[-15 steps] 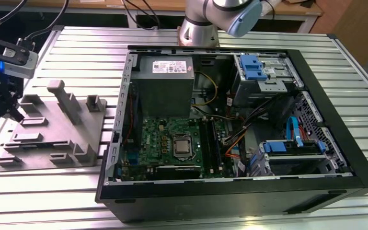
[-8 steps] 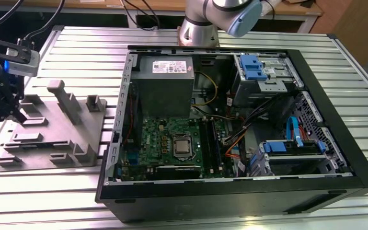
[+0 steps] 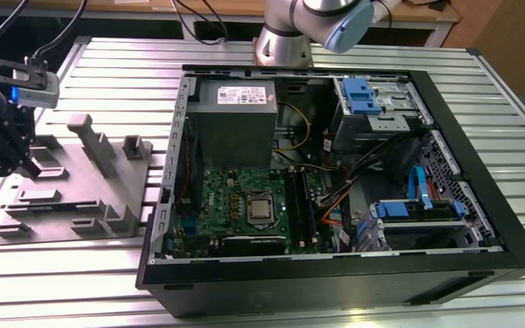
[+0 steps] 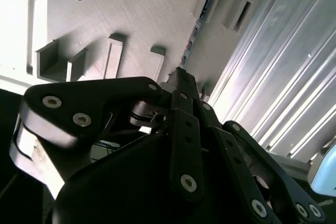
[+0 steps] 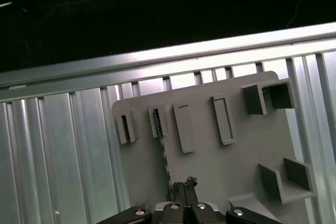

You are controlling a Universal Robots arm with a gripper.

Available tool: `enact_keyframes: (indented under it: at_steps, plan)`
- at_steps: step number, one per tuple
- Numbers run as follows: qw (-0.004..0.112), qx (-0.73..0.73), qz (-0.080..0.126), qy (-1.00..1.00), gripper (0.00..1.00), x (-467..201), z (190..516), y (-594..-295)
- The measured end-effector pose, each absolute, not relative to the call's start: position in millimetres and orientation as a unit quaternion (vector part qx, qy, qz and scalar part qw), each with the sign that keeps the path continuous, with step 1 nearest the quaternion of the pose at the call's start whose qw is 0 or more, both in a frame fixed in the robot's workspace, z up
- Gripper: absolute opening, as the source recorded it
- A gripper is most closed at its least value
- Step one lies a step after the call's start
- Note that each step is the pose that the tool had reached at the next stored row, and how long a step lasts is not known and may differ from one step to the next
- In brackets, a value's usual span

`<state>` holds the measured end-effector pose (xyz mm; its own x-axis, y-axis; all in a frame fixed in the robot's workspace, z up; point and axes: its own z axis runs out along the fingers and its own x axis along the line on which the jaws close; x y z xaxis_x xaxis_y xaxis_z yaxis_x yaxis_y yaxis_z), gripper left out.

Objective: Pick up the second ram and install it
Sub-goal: 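Pick up the second ram and move it above second insertion slot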

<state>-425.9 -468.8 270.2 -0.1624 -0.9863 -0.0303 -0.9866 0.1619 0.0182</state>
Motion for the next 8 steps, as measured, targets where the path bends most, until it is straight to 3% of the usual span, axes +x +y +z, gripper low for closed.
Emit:
enact_keyframes:
  at_steps: [8]
  plan:
    - [0.005,-0.656,0.017,0.754,0.10,-426,257,-469]
